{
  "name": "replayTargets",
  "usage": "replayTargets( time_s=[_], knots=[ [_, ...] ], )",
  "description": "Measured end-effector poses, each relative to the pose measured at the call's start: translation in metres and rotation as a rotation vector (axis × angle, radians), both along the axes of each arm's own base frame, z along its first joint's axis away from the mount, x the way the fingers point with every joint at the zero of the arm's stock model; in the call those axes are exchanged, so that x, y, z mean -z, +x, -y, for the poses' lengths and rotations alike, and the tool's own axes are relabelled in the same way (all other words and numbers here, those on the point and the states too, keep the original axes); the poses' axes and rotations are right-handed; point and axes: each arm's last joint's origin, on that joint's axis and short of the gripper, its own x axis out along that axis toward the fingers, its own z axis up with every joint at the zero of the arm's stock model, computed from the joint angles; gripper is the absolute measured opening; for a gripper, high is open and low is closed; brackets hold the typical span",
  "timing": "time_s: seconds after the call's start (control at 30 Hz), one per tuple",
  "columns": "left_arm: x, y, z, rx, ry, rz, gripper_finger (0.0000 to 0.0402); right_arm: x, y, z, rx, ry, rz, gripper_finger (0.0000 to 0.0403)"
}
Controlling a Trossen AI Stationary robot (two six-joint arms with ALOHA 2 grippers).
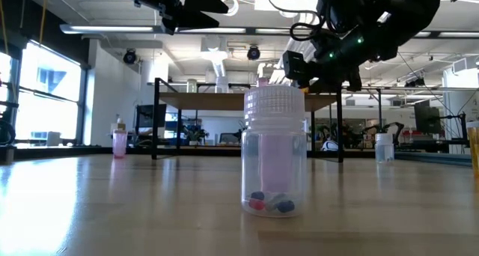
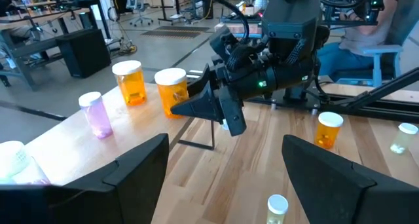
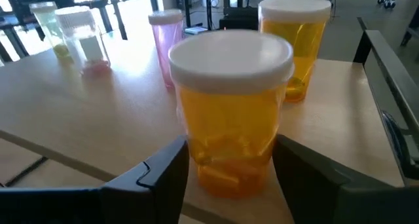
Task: Pick and place medicine bottles onto shelf by color
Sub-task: Put the left orange pill bottle aligned with the other orange pill bottle on the shelf
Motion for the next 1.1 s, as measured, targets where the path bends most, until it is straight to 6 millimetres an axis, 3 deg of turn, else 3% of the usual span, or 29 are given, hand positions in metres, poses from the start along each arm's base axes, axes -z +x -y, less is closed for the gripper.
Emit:
replayTargets(
  time_s=[0.27,1.1],
  knots=[
    [0.0000,0.0000,0.0001,0.000,0.000,0.000,0.0289,0.0003,-0.0003,-0.0001,0.007,-0.003,0.000,0.0250],
    [0.0002,0.0000,0.0001,0.001,0.000,-0.002,0.0289,-0.0081,0.0012,0.0001,-0.008,-0.060,-0.007,0.0252]
  ],
)
